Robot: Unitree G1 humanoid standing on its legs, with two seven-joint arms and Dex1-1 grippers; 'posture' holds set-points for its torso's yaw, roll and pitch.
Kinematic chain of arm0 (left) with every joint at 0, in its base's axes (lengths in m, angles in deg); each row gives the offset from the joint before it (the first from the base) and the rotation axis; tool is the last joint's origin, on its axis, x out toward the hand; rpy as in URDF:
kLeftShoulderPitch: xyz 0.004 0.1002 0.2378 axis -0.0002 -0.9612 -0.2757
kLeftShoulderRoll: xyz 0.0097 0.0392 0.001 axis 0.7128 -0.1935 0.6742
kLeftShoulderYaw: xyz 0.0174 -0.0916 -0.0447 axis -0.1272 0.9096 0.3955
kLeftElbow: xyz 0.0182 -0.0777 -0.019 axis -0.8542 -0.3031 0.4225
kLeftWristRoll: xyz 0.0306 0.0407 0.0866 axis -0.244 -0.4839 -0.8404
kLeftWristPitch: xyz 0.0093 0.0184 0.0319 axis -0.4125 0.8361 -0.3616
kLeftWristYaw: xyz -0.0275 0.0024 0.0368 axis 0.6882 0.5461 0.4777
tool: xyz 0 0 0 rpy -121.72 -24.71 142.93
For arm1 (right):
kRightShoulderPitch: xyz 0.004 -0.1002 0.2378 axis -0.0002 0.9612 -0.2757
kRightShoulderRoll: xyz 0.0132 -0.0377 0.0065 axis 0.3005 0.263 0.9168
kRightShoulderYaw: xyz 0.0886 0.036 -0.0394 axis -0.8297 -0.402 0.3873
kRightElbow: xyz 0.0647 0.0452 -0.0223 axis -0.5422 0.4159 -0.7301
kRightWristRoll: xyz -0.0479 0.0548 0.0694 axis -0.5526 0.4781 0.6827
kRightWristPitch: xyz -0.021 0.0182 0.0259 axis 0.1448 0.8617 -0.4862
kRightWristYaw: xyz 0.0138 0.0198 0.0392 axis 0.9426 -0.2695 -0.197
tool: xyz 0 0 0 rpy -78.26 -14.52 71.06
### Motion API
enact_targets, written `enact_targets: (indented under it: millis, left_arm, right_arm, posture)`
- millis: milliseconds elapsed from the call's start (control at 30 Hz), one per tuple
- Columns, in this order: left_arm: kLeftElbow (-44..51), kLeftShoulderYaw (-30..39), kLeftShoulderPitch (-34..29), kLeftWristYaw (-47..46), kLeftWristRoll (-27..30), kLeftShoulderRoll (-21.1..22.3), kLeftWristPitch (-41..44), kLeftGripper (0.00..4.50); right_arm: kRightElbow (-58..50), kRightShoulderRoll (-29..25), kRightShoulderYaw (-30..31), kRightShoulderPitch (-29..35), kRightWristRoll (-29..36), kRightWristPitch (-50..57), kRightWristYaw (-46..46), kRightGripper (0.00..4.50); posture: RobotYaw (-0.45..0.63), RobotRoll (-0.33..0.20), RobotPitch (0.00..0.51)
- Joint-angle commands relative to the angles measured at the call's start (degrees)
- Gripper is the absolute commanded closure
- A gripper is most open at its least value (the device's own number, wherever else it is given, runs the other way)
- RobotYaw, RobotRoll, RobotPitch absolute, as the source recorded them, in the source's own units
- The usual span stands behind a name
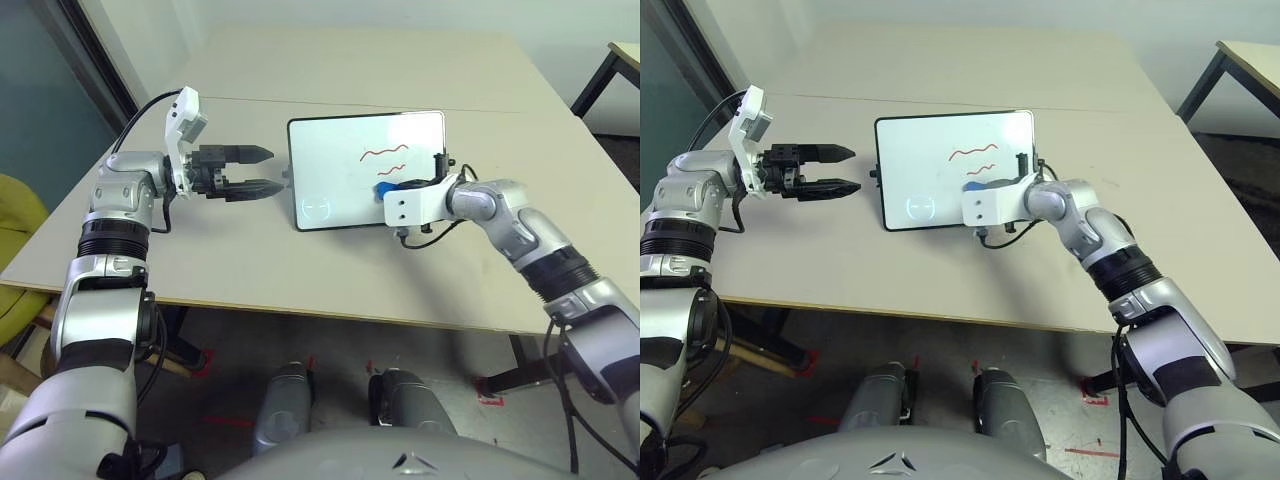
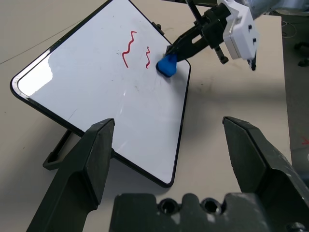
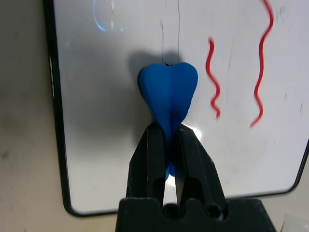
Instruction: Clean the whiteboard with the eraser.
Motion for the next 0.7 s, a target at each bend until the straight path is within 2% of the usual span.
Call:
enact_targets:
  millis: [33, 200, 367, 700]
  left_arm:
    - [-0.58, -0.06, 0.99, -0.18, -0.08, -0.16, -0.34, 0.00]
    - [-0.65, -0.10, 1.01, -0.08, -0.13, -0.05, -0.36, 0.00]
    - [-0.74, -0.17, 1.16, 0.03, -0.19, 0.00, -0.32, 0.00]
    - [-1.00, -0.37, 1.49, 0.11, -0.31, -0.24, -0.41, 0.00]
  right_arm:
    - [0.83, -1.64, -1.64, 0.62, 1.27, -0.52, -0.37, 4.44]
    - [-1.13, -0.93, -6.45, 0.95, 9.10, 1.57, -3.35, 4.44]
    - [-1.54, -1.79, -9.03, 0.20, 11.78, 1.94, -3.62, 4.44]
    - [2.54, -2.52, -7.66, -1.77, 8.90, -0.46, -0.96, 4.44]
  posture:
    - [0.14, 0.000, 0.015]
    - [0.14, 0.000, 0.017]
    - [0.14, 0.000, 0.019]
    - [0.14, 0.000, 0.019]
